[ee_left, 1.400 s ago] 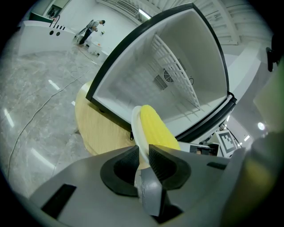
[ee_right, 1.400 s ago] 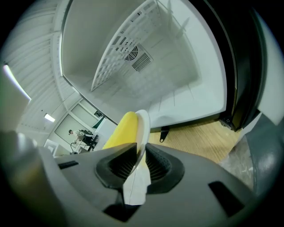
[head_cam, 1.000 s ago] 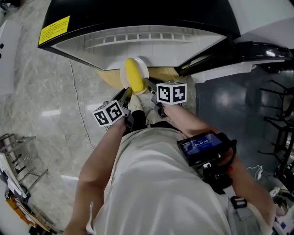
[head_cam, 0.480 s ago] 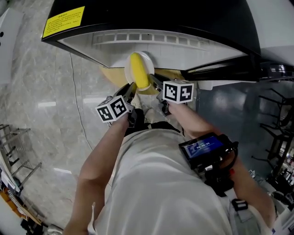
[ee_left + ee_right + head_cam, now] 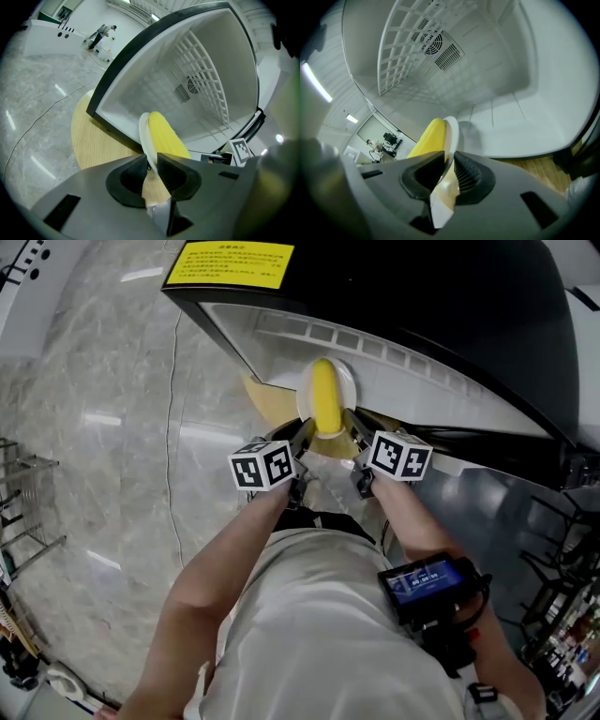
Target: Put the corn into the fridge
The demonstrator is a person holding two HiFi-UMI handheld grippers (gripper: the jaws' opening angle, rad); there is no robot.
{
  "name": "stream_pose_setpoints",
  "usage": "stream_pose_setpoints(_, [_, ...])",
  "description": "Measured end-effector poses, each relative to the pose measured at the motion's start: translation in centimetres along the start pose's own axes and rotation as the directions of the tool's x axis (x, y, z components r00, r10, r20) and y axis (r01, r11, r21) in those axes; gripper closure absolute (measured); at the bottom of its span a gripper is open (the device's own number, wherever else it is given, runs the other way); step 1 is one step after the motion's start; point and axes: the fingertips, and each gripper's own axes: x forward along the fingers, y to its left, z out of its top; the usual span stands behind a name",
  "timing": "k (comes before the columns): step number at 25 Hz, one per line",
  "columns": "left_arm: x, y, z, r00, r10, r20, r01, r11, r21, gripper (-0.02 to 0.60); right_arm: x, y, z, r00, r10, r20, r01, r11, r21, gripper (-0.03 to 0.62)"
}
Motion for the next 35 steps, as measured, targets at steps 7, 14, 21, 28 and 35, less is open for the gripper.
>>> stream_pose_setpoints(7, [2.0,0.7,0.9,1.0,0.01,0.024,-0.01,1.0,-0.012,0.511,1.5,-1.6,1.2,1.0,-0.026,0.013,0.026,1.0,0.015,0.543])
stream_pose_setpoints(14, [3.5,0.7,2.7,0.999,0.024,0.035,-0.024,1.0,0.003,0.512,2.6,-2.5,2.8,0.998,-0.059,0.039,0.057,0.998,0.033,0.543])
stream_pose_setpoints(21, [5.3,1.0,4.6,0.998,0.064,0.026,-0.065,0.997,0.044,0.512,3.8,-3.4,4.6,0.993,-0.104,0.059,0.102,0.994,0.036,0.542])
stream_pose_setpoints(28, [6.7,1.1,6.0,0.996,0.09,0.028,-0.091,0.994,0.061,0.511,4.6,-4.2,5.8,0.986,-0.152,0.069,0.149,0.988,0.039,0.542])
stream_pose_setpoints(35, [8.1,1.4,6.9,0.994,0.112,0.018,-0.113,0.989,0.091,0.511,5.3,-5.1,6.8,0.978,-0.199,0.065,0.195,0.979,0.056,0.542])
